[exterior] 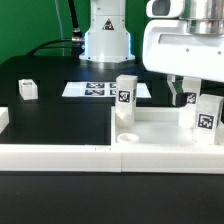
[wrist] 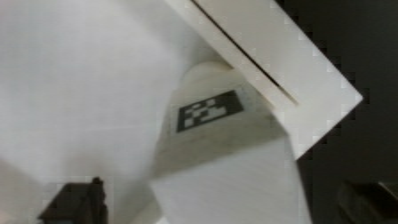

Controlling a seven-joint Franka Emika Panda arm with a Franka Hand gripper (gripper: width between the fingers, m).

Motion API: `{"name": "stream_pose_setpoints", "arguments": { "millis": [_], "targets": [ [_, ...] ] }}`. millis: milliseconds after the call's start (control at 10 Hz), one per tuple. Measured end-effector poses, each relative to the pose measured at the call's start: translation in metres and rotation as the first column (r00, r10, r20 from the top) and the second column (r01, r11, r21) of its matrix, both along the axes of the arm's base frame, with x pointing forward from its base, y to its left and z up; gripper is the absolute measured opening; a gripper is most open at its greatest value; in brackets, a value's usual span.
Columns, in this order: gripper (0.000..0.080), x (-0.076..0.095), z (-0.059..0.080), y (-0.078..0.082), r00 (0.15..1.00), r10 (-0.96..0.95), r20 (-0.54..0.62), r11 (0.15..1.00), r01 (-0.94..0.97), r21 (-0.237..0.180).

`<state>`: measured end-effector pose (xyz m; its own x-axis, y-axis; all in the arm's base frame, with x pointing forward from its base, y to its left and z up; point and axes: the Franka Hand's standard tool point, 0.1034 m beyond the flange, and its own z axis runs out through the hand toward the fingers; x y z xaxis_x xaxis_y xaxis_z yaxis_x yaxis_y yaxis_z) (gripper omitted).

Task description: Assemble square table

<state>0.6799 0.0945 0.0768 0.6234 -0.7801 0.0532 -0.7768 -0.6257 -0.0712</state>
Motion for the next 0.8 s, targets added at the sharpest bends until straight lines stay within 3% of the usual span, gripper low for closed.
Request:
{"name": "stream_pose_setpoints", "arguments": {
  "millis": [200,300,400,600,800],
  "targets": [
    [0.0399,0.0001,0.0000,-0.0007,1.000,-0.020,0.000,1.000,0.020,0.001],
    [0.0399,0.0002,0.0001,-0.0006,0.999,-0.051,0.000,0.999,0.051,0.005],
    [0.0288,0.0000,-0.0001,-0.0003,0.987,-0.161,-0.001,0.987,0.161,0.015],
    [0.0288,-0.0011,-0.0005,-0.0013,0.944,-0.329,-0.009,0.944,0.329,0.027],
    [0.0288,-0.0041,-0.0005,-0.0006,0.782,-0.623,-0.032,0.781,0.623,0.038]
  ]
}}
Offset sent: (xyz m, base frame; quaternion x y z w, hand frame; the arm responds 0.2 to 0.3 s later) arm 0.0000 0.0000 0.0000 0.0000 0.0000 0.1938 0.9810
